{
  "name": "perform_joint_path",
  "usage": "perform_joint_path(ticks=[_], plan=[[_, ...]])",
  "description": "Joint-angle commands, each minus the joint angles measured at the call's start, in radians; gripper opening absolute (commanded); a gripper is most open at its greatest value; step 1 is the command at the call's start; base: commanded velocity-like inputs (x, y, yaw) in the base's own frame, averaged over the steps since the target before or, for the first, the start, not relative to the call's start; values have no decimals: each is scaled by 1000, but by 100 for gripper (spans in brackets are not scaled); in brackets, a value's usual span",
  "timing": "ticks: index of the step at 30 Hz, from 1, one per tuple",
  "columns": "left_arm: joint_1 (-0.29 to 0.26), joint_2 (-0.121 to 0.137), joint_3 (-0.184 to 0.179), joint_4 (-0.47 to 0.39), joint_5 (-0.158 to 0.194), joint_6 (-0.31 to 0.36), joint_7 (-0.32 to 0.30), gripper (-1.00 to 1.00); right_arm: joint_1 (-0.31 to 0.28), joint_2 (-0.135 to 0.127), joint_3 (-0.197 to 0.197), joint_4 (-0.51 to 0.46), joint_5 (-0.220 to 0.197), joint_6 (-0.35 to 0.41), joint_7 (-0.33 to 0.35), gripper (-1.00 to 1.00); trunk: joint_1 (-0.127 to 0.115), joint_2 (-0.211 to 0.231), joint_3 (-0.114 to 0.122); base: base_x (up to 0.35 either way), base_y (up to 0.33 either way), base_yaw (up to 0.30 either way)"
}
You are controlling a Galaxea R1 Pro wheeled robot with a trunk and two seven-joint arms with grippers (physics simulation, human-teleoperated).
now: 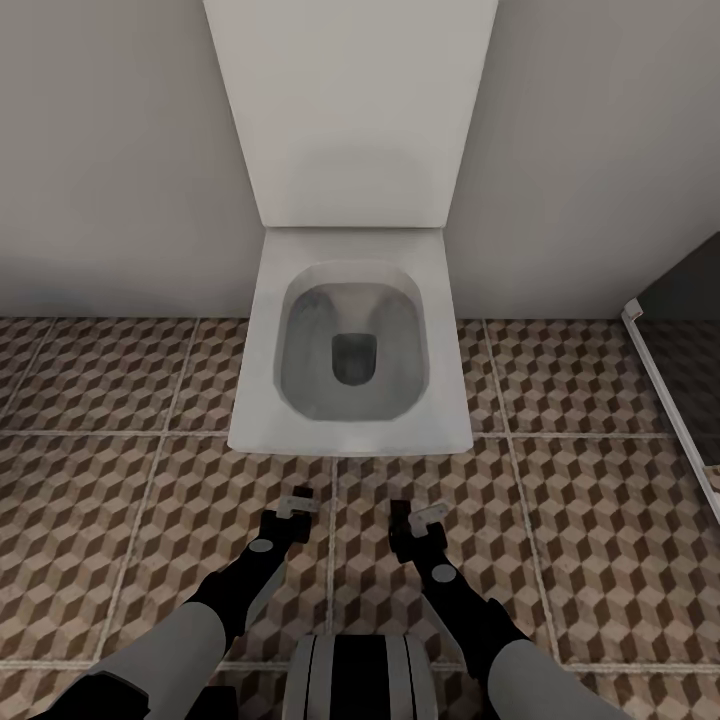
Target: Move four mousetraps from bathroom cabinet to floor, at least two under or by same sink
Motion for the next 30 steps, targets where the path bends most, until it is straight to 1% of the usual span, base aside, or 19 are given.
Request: perform_joint_path(ticks=[1,30], plan=[[-1,1,-9,0,10,-1,9,-100,-1,-1,5,1,3,-1,-8,-100,0,0,0,0,0,0],[-1,-1,-10,0,10,0,9,-100,-1,-1,5,1,4,-1,-8,-100,0,0,0,0,0,0]])
